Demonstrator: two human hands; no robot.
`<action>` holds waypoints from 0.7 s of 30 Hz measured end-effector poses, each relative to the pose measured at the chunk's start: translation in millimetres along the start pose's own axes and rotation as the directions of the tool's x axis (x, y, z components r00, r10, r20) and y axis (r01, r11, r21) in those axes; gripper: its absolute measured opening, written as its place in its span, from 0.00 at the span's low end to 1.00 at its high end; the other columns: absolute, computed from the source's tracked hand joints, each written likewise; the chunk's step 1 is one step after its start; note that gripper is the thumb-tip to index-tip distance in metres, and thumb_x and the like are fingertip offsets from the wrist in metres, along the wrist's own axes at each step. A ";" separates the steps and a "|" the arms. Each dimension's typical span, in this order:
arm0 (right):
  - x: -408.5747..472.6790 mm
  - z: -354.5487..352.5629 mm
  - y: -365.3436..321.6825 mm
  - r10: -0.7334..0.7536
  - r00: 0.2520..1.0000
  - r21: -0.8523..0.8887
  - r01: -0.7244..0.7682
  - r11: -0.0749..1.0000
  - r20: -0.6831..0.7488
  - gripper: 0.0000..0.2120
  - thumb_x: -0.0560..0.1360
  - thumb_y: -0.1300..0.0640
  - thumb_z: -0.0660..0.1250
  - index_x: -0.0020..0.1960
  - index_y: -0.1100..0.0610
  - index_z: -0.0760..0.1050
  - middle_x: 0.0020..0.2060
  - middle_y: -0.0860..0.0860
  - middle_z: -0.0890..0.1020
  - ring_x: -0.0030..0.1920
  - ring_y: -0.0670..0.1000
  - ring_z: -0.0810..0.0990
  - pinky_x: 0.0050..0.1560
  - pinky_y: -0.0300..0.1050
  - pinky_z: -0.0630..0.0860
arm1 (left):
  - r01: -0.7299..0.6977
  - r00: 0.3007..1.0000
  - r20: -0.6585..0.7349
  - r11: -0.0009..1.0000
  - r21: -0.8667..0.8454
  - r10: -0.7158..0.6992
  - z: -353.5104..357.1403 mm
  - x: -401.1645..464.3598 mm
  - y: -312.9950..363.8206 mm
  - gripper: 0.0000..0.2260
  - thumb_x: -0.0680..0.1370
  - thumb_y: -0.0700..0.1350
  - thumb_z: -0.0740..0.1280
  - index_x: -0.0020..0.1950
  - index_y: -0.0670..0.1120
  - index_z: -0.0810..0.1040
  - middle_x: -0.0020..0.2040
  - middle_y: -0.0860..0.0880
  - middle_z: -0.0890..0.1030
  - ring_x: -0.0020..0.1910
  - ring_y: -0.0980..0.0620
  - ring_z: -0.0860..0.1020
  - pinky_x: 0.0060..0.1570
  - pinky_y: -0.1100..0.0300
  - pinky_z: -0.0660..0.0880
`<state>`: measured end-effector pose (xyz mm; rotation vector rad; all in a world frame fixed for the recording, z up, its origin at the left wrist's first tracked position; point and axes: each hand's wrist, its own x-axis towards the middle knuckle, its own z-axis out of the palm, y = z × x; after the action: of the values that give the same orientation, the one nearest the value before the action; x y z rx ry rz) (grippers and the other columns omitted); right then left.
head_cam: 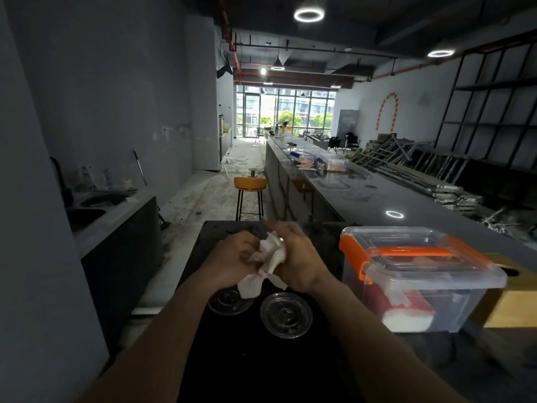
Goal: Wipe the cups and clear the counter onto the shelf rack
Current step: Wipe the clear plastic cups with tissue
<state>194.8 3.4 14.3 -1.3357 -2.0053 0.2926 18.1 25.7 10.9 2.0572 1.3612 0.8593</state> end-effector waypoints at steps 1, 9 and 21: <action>0.4 -0.3 -1.3 -0.003 1.000 -0.030 0.003 1.000 0.015 0.39 0.67 0.57 0.80 0.75 0.50 0.71 0.66 0.53 0.75 0.63 0.47 0.73 0.65 0.40 0.70 | -0.006 0.999 0.031 1.000 -0.025 0.007 0.6 0.2 6.4 0.15 0.70 0.39 0.76 0.54 0.46 0.79 0.48 0.50 0.85 0.48 0.55 0.82 0.46 0.64 0.75; -2.3 -26.4 -2.1 0.199 0.949 -0.243 -0.258 0.935 -0.243 0.12 0.73 0.64 0.69 0.56 0.56 0.79 0.54 0.57 0.83 0.55 0.60 0.81 0.45 0.47 0.74 | 0.101 0.979 -0.184 0.992 0.078 -0.085 13.4 16.4 5.7 0.11 0.75 0.42 0.68 0.56 0.51 0.74 0.50 0.53 0.82 0.51 0.52 0.80 0.50 0.55 0.77; -5.5 -12.2 10.7 0.341 0.907 -0.226 -0.396 0.890 -0.246 0.17 0.78 0.55 0.67 0.65 0.57 0.70 0.61 0.58 0.78 0.60 0.60 0.80 0.52 0.51 0.76 | 0.015 0.996 0.061 0.806 0.592 -0.063 80.3 15.9 -6.0 0.21 0.69 0.71 0.62 0.48 0.57 0.80 0.59 0.53 0.80 0.65 0.48 0.72 0.67 0.47 0.65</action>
<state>211.7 1.2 15.2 -1.8502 -1.6543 0.0485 79.0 36.4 -43.0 2.4695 1.7841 0.3385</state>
